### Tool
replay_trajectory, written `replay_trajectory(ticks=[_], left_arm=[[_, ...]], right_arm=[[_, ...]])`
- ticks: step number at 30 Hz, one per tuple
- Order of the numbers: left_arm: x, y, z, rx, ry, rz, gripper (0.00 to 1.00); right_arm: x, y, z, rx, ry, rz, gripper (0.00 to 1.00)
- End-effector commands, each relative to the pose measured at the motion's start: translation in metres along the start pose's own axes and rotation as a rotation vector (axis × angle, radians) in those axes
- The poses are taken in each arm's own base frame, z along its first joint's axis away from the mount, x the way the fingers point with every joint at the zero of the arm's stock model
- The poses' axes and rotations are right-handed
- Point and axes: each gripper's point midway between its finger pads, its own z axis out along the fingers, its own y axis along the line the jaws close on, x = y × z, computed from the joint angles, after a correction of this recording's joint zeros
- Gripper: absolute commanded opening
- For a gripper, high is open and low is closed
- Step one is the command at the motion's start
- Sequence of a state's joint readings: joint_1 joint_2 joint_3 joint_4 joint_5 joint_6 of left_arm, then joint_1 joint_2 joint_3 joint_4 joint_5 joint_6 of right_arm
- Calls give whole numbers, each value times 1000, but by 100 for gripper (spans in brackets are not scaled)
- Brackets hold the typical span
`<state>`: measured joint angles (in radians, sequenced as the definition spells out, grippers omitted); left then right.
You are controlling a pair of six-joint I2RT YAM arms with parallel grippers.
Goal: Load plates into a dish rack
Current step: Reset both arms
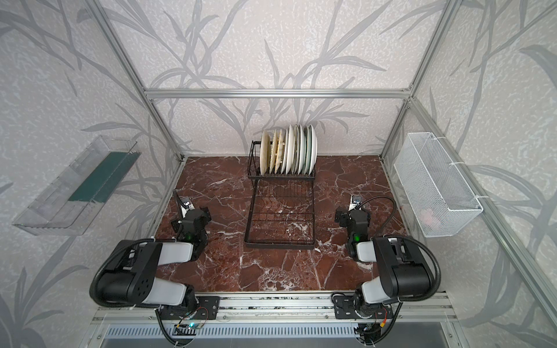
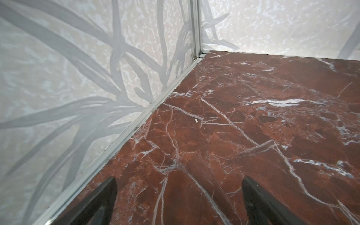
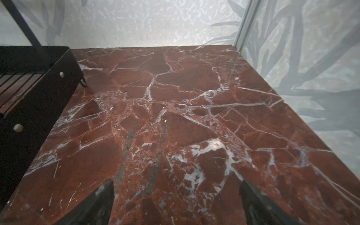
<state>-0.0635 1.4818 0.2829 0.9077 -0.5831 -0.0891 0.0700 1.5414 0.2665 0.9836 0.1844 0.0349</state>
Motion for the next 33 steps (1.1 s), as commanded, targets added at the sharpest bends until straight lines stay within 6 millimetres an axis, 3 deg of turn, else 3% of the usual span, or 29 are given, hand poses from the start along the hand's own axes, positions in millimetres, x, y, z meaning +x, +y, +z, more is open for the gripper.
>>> replay_trajectory(ticks=[1, 3, 13, 33], left_arm=[[-27, -26, 0, 170, -103, -52, 99], [-18, -29, 6, 166, -66, -45, 99], [-17, -25, 14, 181, -59, -81, 99], [-18, -34, 19, 181, -42, -35, 99]], right_arm=[[-31, 19, 2, -90, -152, -40, 99], [-30, 21, 4, -103, -112, -45, 99], [-30, 41, 16, -196, -56, -94, 99], [-31, 41, 15, -199, -63, -94, 99]])
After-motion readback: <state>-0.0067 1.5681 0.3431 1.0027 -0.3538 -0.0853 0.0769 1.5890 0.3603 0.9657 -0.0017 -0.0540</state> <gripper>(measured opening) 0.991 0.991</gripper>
